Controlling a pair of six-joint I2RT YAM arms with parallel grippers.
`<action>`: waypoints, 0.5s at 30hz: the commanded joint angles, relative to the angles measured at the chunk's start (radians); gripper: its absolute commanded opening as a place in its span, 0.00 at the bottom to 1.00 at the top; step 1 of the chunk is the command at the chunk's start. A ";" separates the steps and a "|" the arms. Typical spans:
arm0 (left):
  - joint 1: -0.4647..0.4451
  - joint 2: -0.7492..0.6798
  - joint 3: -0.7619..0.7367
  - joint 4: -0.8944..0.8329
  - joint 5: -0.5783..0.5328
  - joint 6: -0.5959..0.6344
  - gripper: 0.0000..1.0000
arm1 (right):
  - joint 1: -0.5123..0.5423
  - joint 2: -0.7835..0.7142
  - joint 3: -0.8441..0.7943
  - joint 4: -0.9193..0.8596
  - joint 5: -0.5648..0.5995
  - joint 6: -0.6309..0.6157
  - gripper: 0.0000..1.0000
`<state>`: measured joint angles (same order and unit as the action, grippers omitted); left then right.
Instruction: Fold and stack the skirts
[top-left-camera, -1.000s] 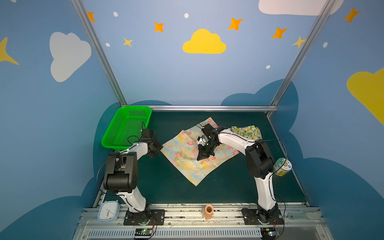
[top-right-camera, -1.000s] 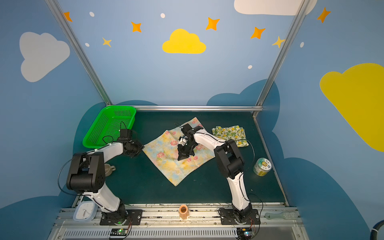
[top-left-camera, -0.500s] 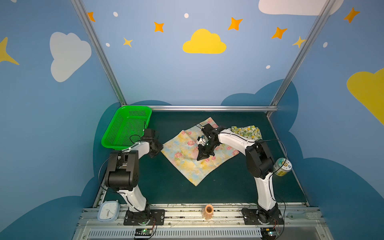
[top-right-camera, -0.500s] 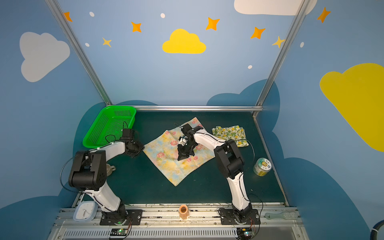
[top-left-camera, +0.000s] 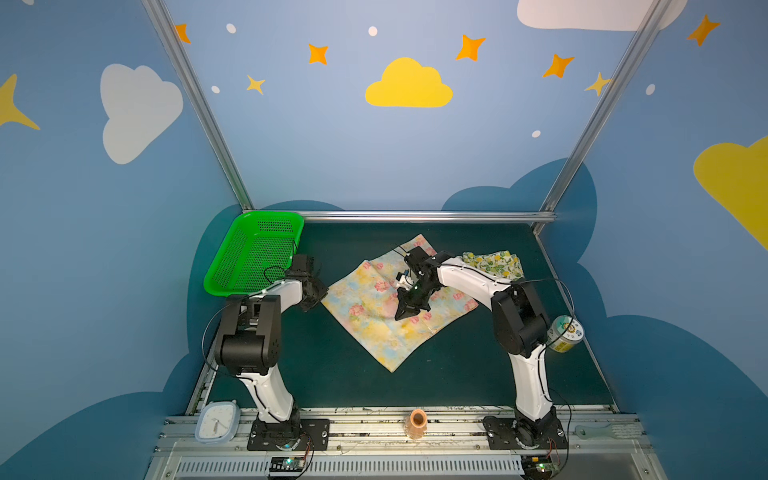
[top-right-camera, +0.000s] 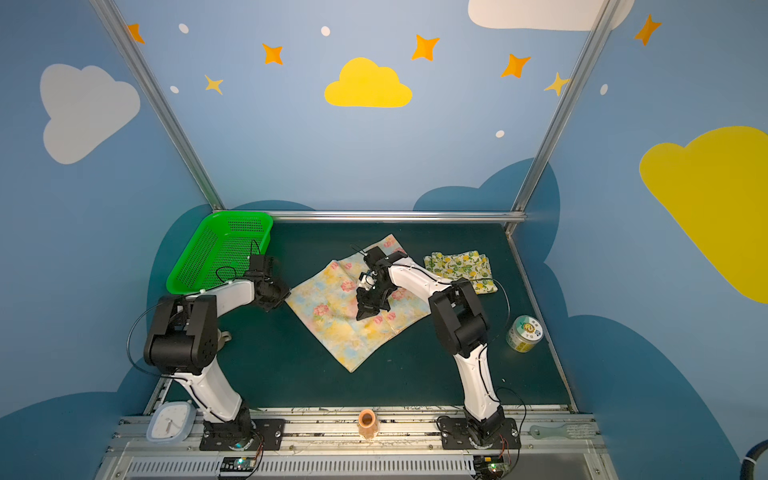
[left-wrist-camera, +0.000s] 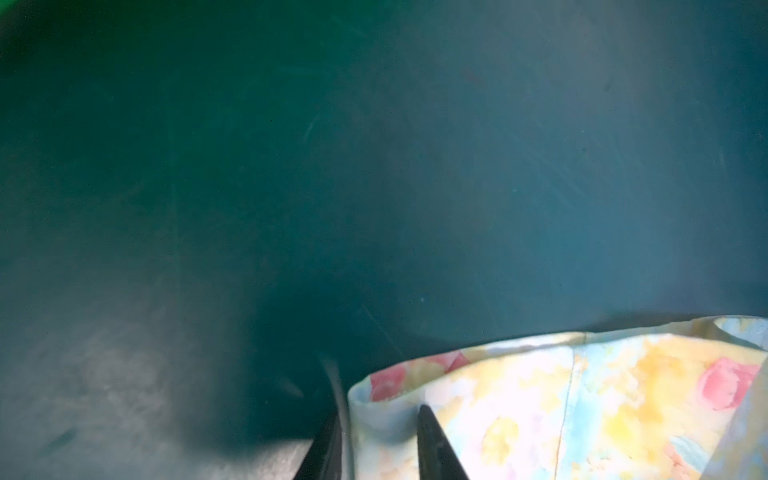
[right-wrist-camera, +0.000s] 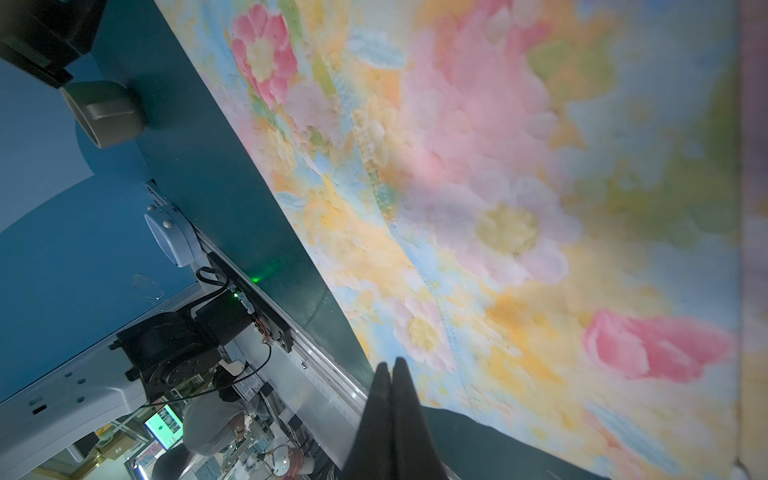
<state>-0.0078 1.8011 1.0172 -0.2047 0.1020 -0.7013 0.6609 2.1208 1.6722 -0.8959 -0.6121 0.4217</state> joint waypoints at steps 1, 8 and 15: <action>-0.004 0.033 -0.008 0.008 -0.025 0.005 0.27 | -0.003 0.008 0.005 -0.026 -0.002 -0.002 0.00; -0.008 0.024 -0.009 0.023 -0.016 0.008 0.05 | 0.001 -0.008 -0.010 -0.021 0.006 0.001 0.00; -0.015 -0.015 -0.016 0.023 -0.003 0.002 0.04 | 0.040 -0.069 -0.043 -0.046 0.089 -0.019 0.00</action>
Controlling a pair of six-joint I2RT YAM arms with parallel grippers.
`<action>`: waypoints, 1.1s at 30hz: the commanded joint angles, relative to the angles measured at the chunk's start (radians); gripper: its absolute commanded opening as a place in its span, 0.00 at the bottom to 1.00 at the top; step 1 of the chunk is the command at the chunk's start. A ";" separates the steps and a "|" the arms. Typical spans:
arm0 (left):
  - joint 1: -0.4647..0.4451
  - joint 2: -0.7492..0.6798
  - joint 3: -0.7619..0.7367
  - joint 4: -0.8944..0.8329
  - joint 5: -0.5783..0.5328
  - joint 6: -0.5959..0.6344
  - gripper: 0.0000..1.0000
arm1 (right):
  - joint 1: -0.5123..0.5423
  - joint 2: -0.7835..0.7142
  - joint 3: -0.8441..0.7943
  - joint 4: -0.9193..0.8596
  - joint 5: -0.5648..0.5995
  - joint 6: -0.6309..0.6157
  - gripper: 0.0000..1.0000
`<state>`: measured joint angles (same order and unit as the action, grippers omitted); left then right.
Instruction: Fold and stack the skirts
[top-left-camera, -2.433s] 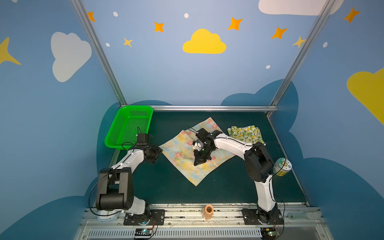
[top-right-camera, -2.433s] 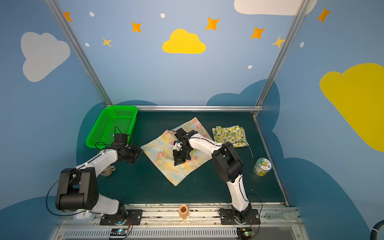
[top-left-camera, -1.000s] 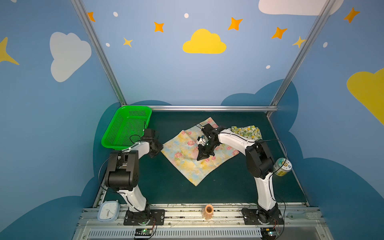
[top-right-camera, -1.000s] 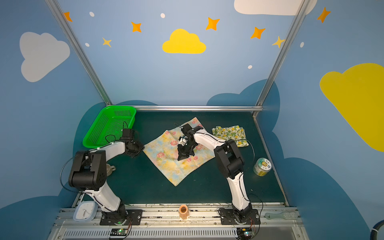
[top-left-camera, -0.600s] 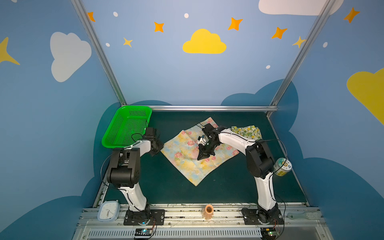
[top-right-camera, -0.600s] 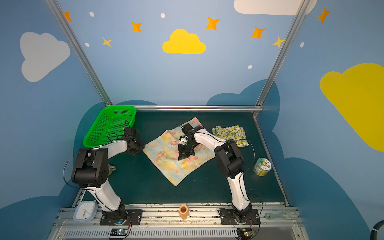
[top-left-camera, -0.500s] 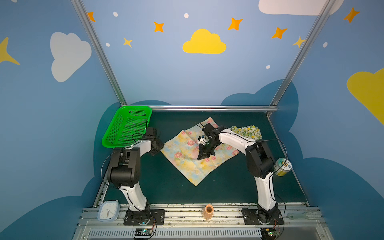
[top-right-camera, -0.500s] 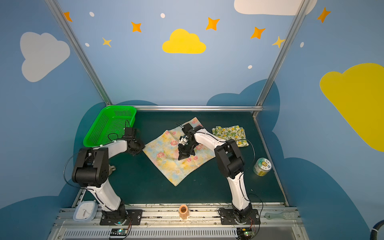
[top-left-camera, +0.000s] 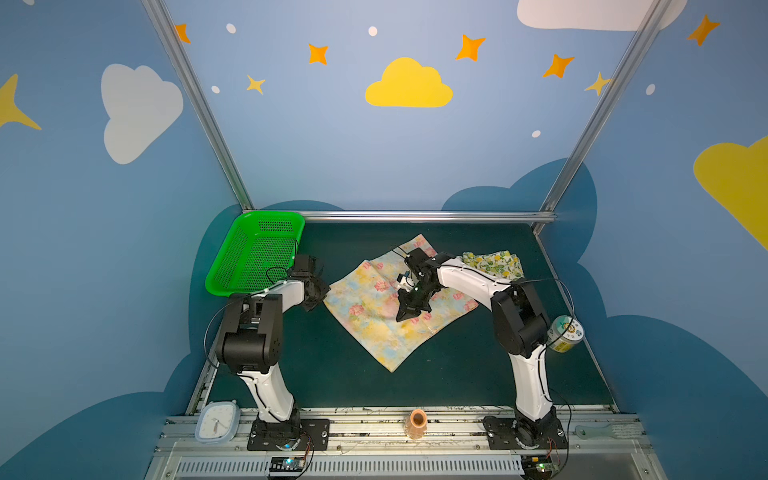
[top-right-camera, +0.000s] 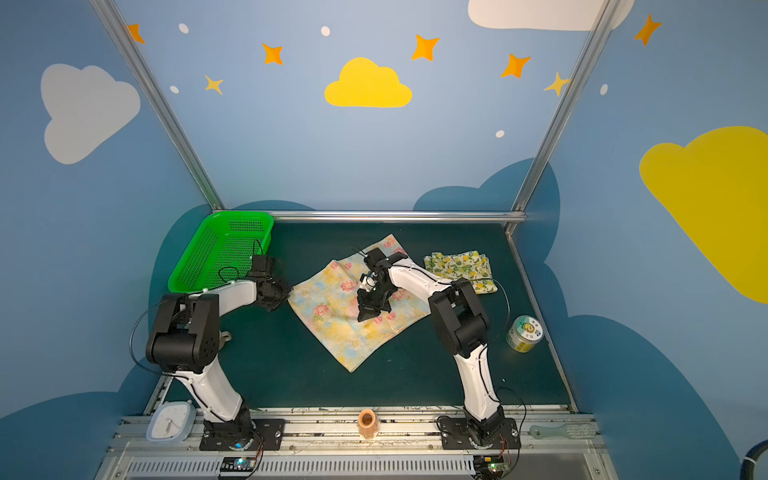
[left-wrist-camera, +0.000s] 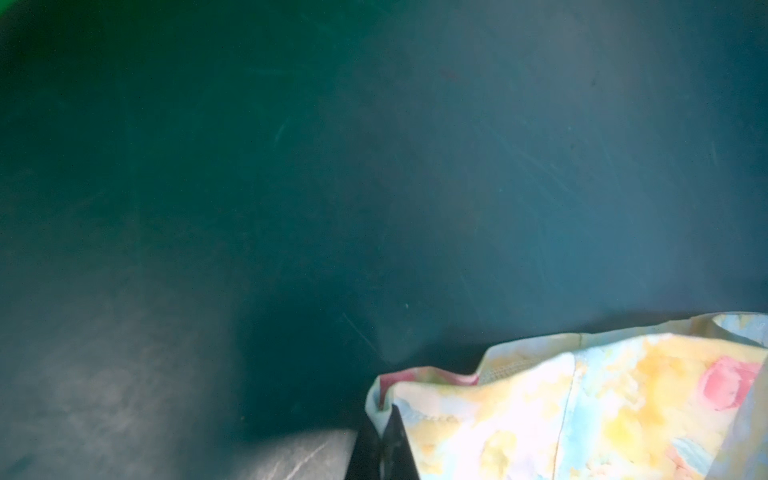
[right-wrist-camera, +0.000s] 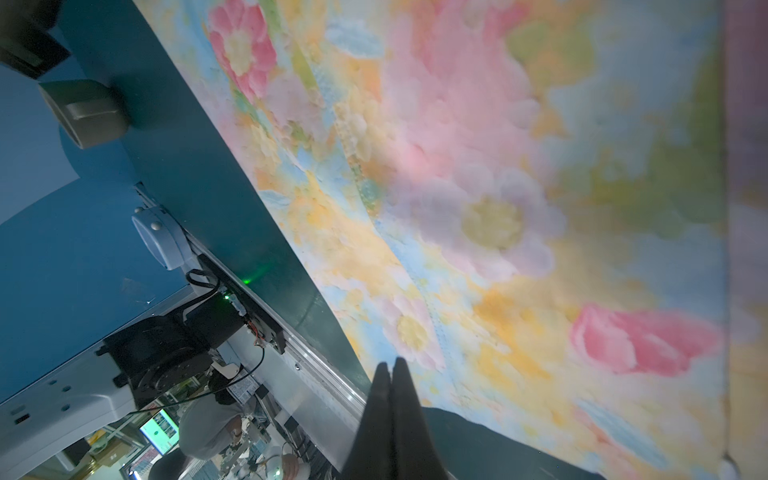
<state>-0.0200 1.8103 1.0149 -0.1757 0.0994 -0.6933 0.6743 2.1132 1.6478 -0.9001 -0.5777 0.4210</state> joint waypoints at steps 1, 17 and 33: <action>-0.004 -0.031 -0.012 -0.010 0.000 -0.005 0.04 | 0.037 -0.070 -0.020 -0.051 0.073 -0.025 0.00; -0.004 -0.140 0.002 -0.085 0.022 -0.031 0.04 | 0.402 -0.070 0.012 -0.184 0.613 -0.165 0.36; -0.004 -0.181 0.002 -0.111 0.040 -0.009 0.04 | 0.534 0.044 0.061 -0.178 0.676 -0.137 0.40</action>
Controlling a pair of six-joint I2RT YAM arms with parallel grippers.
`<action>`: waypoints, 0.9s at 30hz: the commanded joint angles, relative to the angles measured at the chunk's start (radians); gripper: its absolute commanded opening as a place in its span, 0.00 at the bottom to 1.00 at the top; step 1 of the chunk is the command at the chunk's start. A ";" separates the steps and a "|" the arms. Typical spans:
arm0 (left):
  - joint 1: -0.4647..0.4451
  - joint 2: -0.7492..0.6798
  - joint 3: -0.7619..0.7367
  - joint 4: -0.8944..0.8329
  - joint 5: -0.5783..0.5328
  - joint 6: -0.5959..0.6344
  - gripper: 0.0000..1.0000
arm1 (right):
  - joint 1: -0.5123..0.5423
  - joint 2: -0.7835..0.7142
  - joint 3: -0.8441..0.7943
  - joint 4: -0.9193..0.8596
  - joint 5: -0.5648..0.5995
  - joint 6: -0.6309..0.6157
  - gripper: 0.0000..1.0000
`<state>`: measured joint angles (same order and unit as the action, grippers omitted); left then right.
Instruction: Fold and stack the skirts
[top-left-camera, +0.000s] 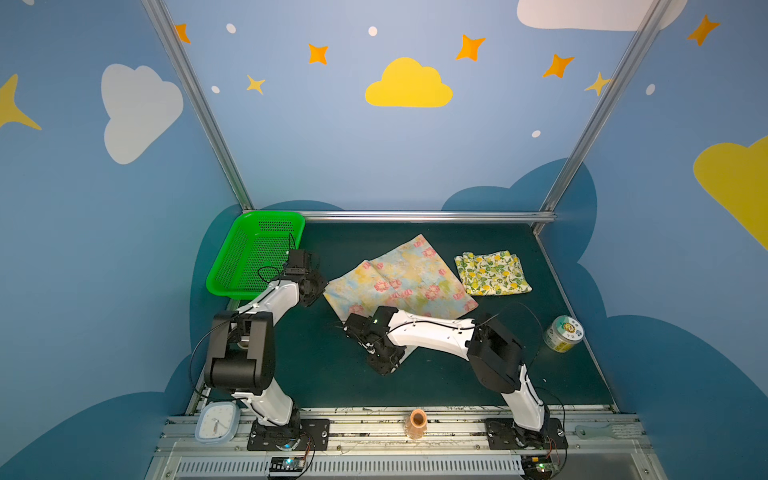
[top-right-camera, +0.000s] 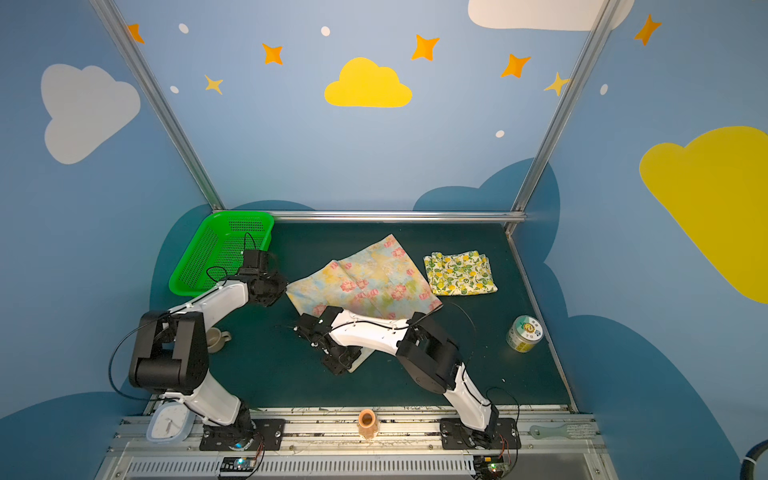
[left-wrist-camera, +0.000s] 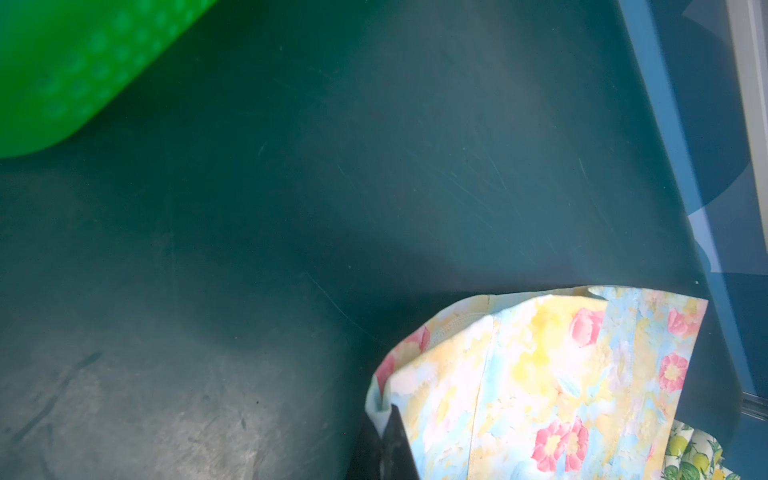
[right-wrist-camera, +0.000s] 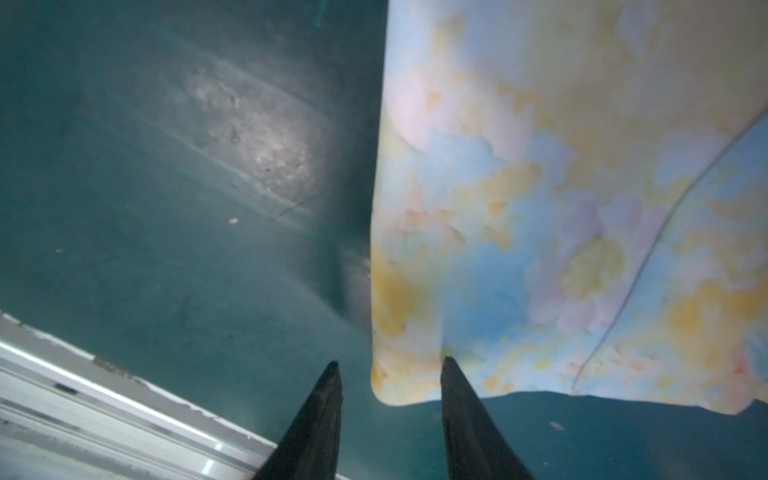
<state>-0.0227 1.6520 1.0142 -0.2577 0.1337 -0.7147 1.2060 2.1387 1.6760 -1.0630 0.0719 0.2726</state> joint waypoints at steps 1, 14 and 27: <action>0.000 -0.023 0.004 -0.030 0.007 0.015 0.04 | 0.002 0.026 0.037 -0.017 0.030 0.013 0.40; 0.002 -0.020 0.009 -0.029 0.010 0.011 0.04 | 0.010 0.068 0.051 -0.020 0.045 0.017 0.35; 0.003 -0.031 0.009 -0.032 0.014 0.007 0.04 | 0.030 0.081 0.053 -0.026 0.048 0.011 0.21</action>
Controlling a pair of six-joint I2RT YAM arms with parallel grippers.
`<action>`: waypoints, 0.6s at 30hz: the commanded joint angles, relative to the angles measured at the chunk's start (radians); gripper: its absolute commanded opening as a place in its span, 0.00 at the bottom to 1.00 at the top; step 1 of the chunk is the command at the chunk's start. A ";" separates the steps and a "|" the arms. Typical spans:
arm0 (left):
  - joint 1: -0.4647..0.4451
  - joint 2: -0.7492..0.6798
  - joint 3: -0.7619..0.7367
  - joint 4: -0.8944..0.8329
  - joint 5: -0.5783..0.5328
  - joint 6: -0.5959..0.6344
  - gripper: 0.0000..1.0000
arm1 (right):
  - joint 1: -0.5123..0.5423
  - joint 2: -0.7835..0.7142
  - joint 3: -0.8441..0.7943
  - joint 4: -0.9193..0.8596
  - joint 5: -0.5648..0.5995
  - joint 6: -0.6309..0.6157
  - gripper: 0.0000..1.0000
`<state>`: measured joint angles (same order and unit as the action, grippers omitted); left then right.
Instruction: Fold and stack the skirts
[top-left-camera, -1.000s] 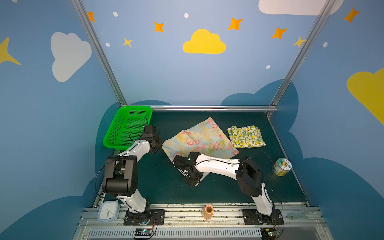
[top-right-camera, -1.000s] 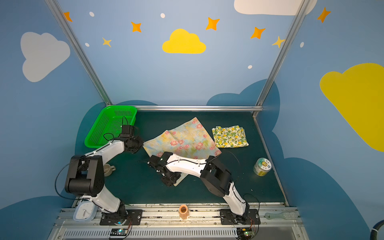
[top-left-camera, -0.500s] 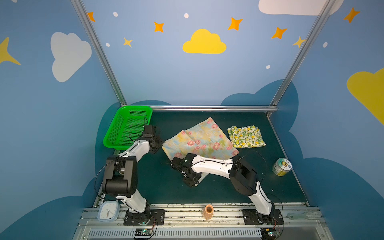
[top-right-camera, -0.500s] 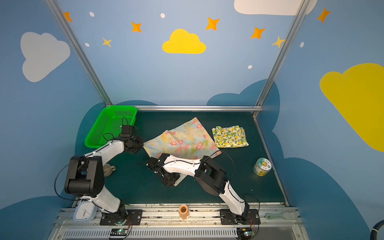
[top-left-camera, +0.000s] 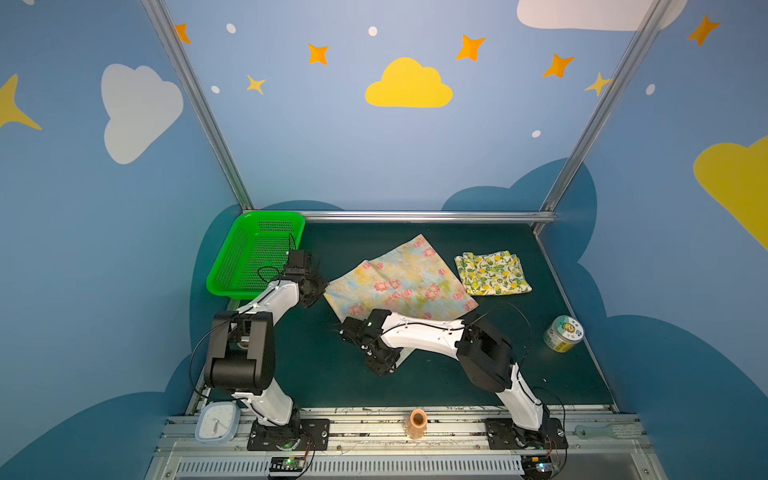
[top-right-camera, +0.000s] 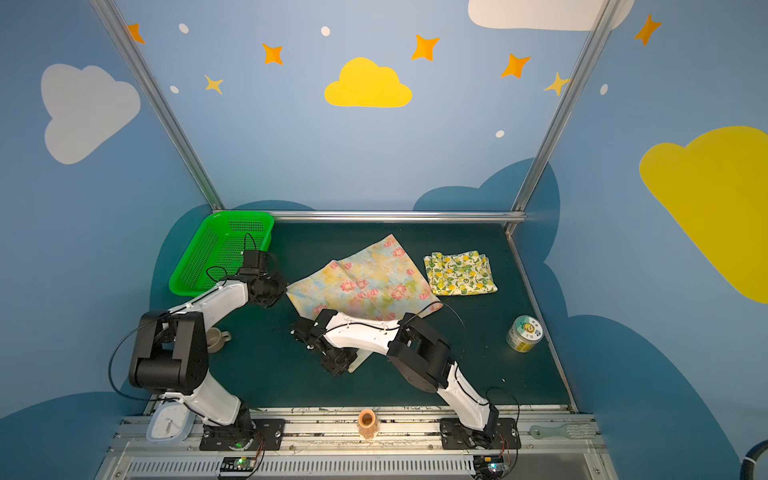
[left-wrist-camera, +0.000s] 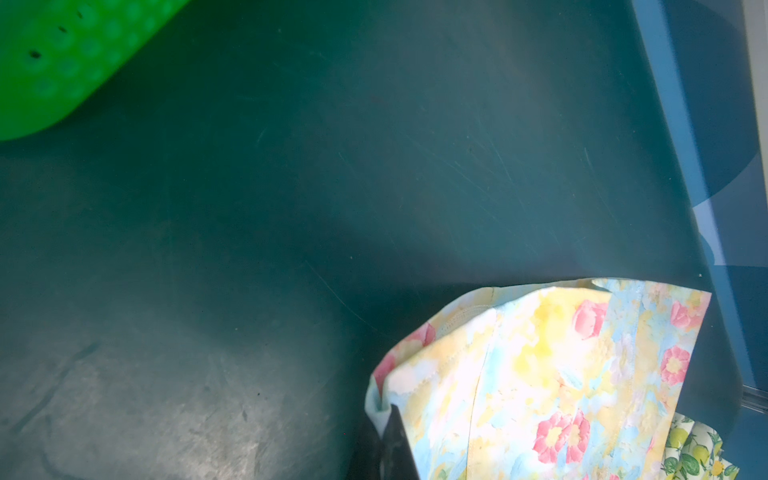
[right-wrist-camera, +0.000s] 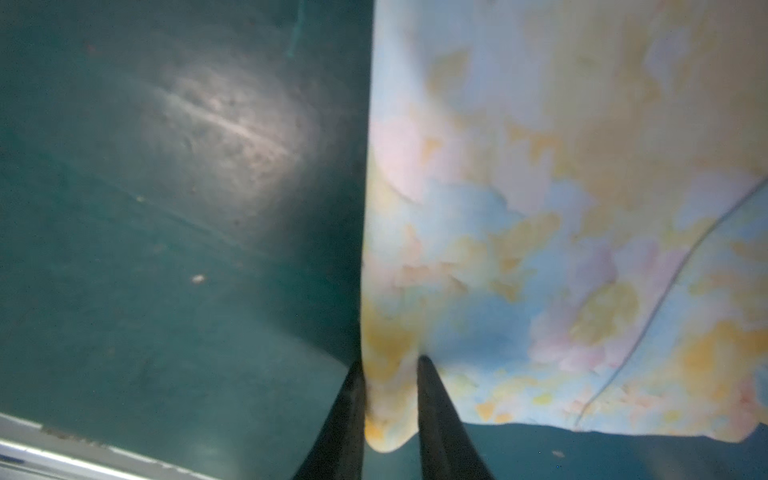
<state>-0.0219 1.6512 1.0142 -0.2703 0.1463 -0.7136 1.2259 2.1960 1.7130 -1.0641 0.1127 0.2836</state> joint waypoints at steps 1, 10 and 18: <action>0.002 -0.031 0.009 -0.020 0.001 0.004 0.04 | 0.012 0.025 0.016 -0.027 0.006 -0.001 0.19; 0.007 -0.055 0.015 -0.036 0.005 -0.014 0.04 | 0.027 -0.003 0.011 -0.033 -0.011 -0.012 0.00; 0.042 -0.119 0.070 -0.113 0.038 -0.032 0.04 | 0.022 -0.120 0.050 -0.082 -0.047 -0.017 0.00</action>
<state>0.0013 1.5761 1.0412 -0.3359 0.1738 -0.7372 1.2446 2.1643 1.7191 -1.0893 0.0860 0.2764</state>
